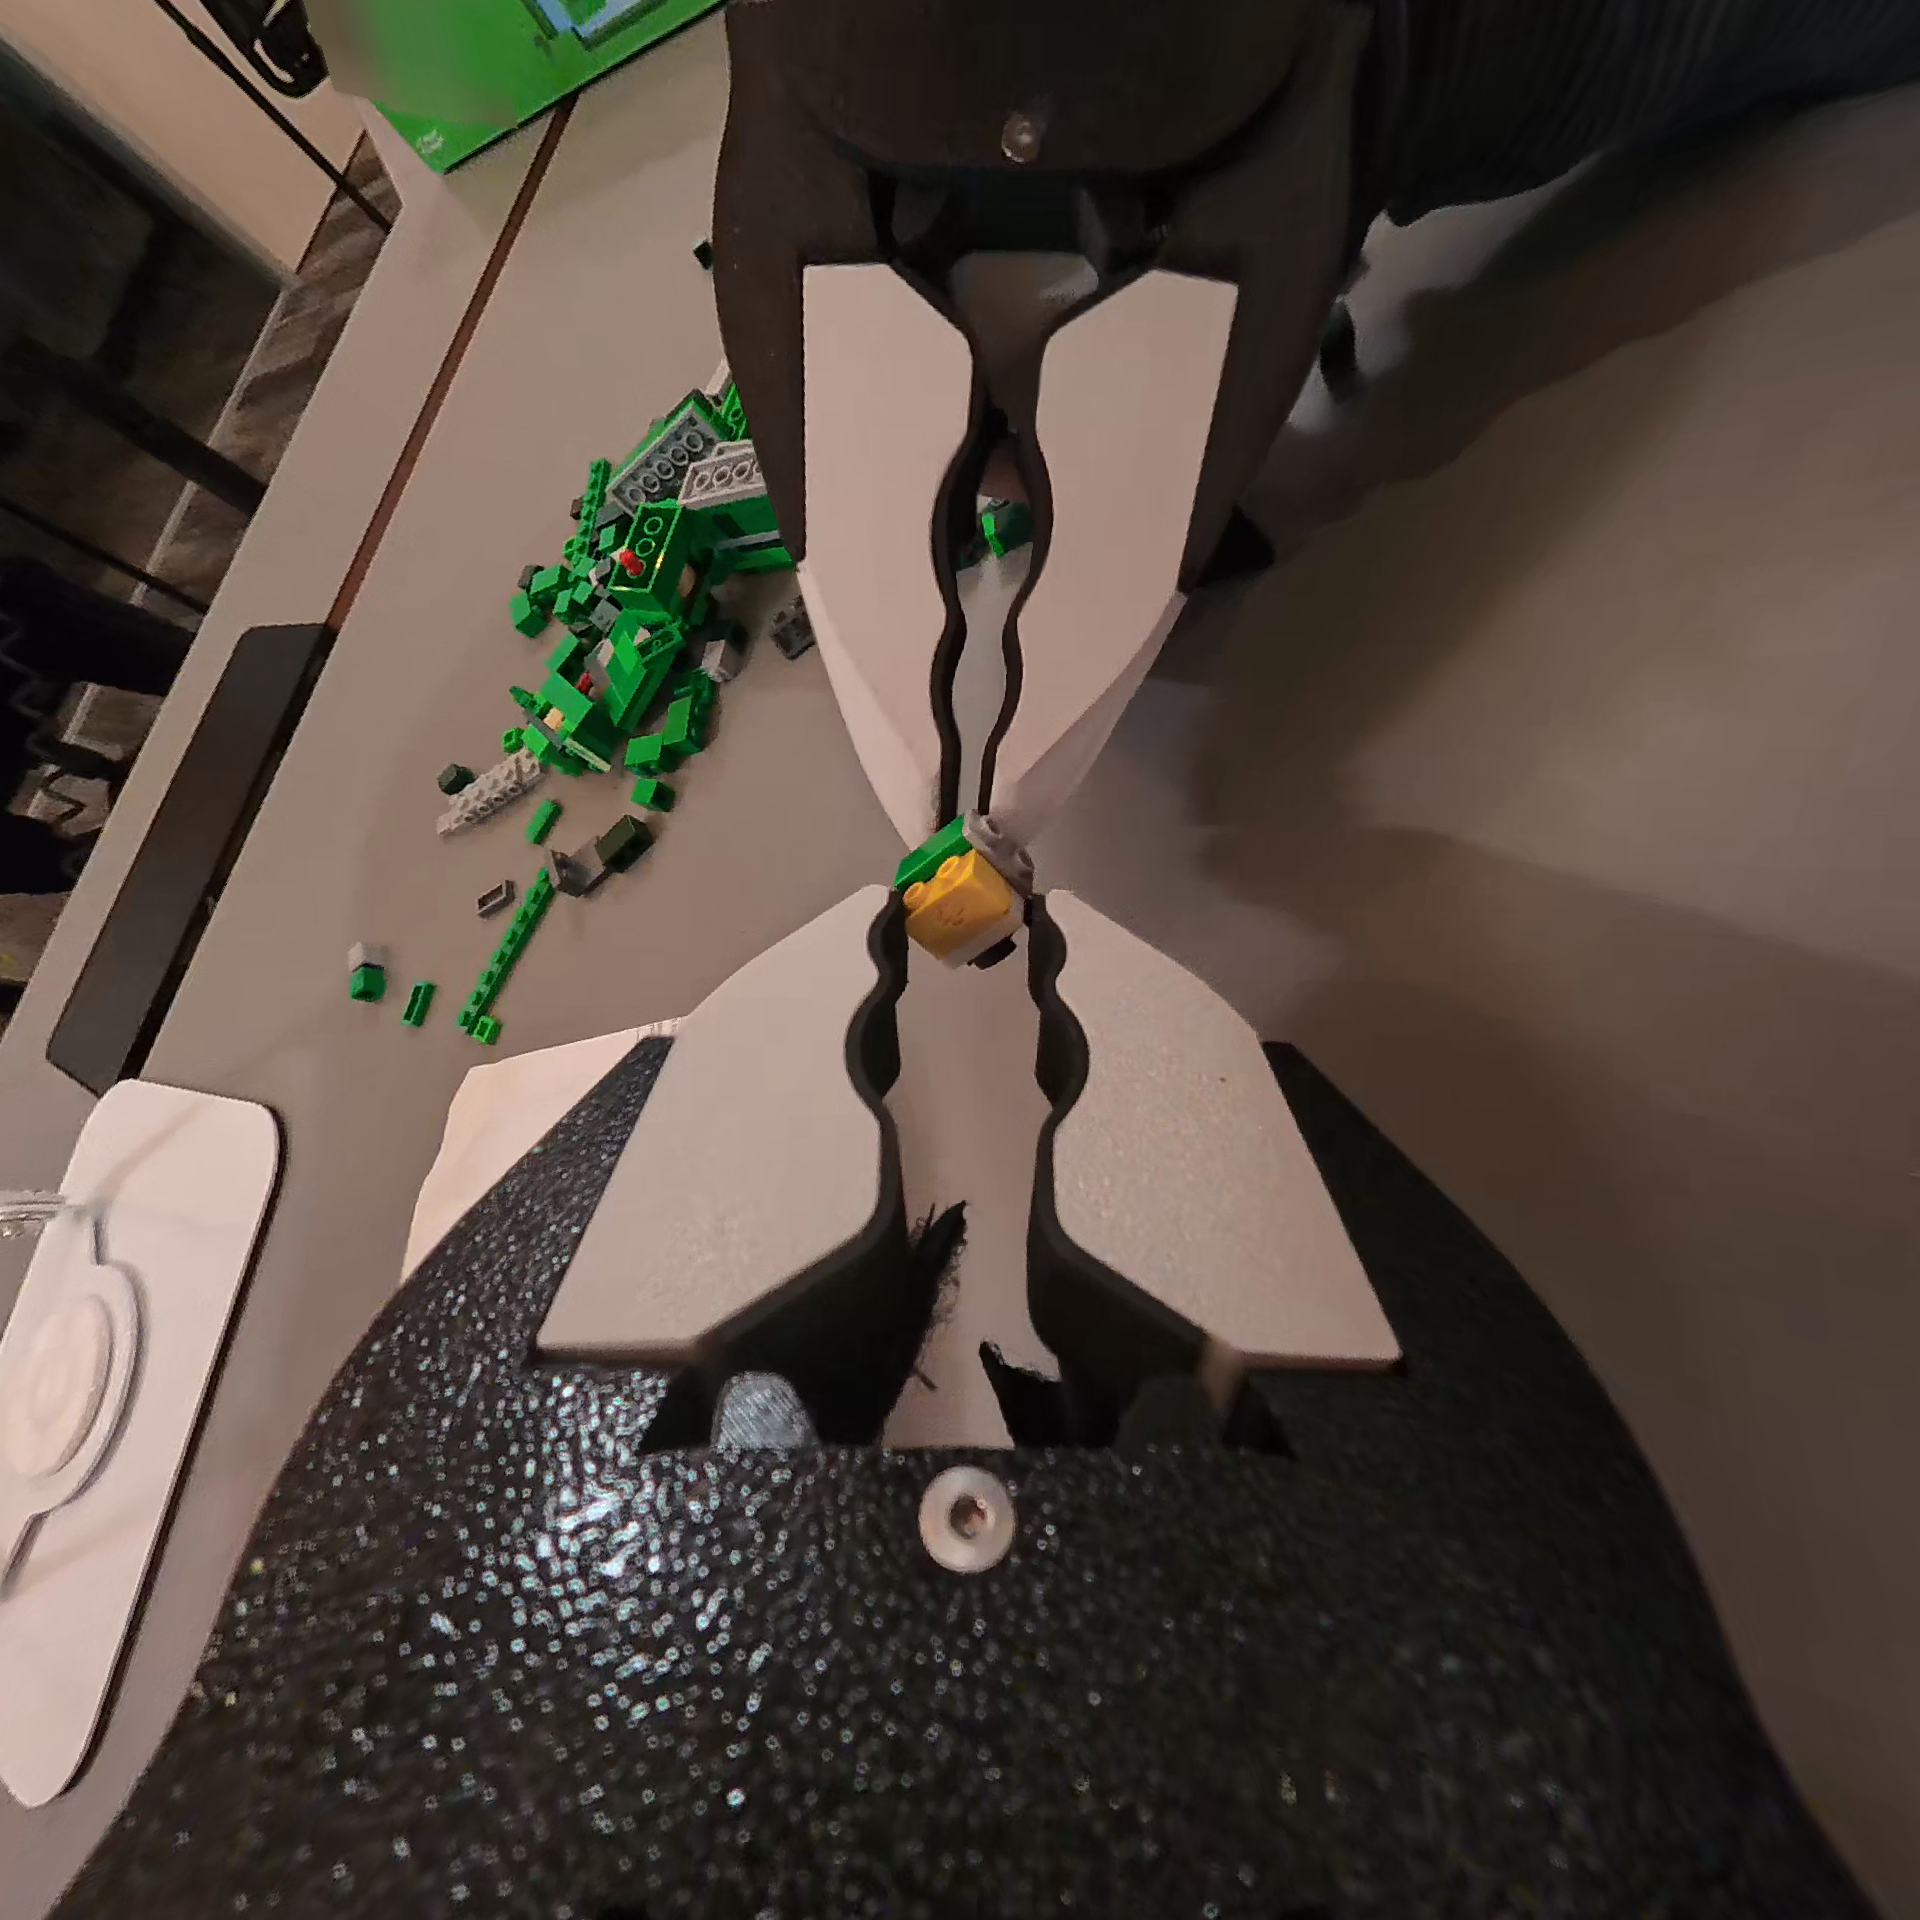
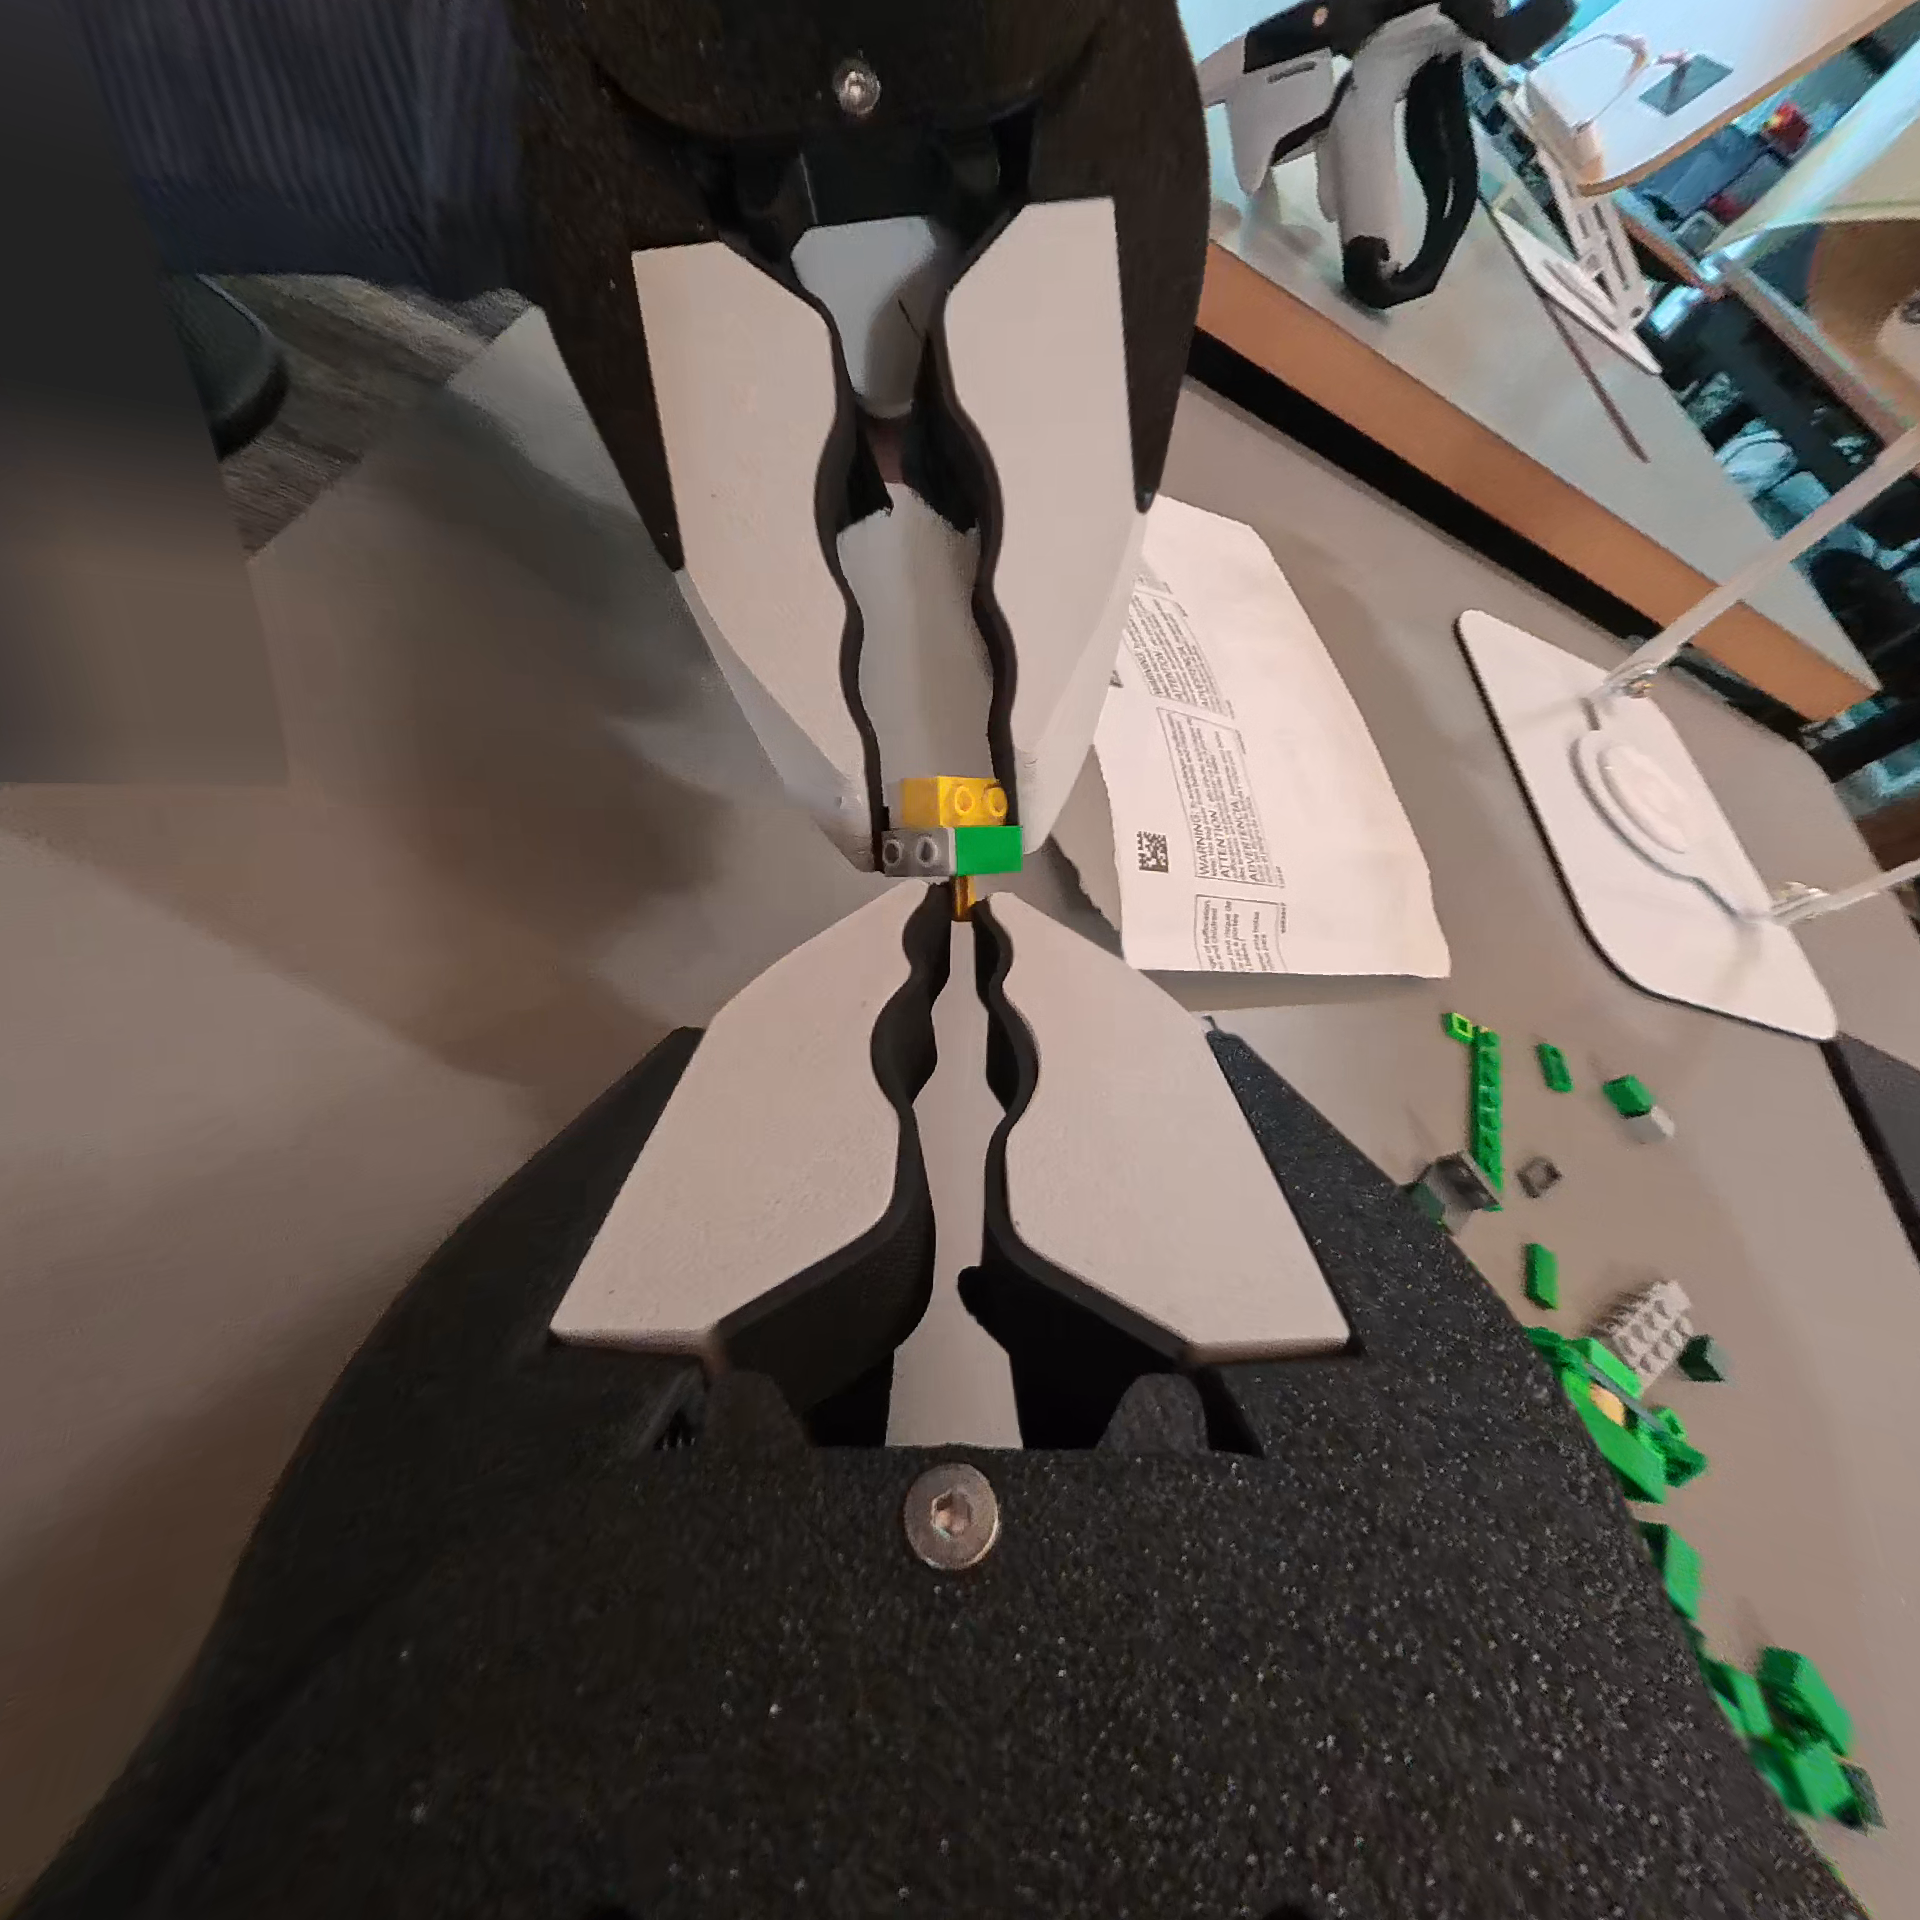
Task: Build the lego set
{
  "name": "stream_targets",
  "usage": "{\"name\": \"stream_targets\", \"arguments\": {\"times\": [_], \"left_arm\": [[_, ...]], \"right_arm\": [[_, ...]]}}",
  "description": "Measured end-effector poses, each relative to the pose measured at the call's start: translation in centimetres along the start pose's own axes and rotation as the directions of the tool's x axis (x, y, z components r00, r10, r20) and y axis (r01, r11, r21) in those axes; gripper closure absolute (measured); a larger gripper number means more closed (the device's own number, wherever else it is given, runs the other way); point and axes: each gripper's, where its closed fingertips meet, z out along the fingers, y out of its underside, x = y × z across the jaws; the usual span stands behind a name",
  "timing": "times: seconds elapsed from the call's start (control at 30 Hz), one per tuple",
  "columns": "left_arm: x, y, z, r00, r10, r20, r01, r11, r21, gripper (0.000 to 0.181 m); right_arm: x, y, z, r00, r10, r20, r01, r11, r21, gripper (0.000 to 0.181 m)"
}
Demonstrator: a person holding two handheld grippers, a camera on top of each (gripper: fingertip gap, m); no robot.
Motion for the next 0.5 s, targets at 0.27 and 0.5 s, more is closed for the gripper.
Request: {"name": "stream_targets", "arguments": {"times": [0.27,0.5], "left_arm": [[0.2,-0.3,-0.1,0.998,-0.05,-0.031,0.052,0.998,0.037,0.159],[0.5,0.3,0.1,0.97,-0.202,-0.138,0.215,0.972,0.091,0.159]], "right_arm": [[0.1,0.3,0.4,0.993,-0.104,-0.058,0.097,0.989,-0.112,0.178],[0.0,1.1,0.7,0.982,-0.176,-0.064,0.159,0.966,-0.202,0.178]]}}
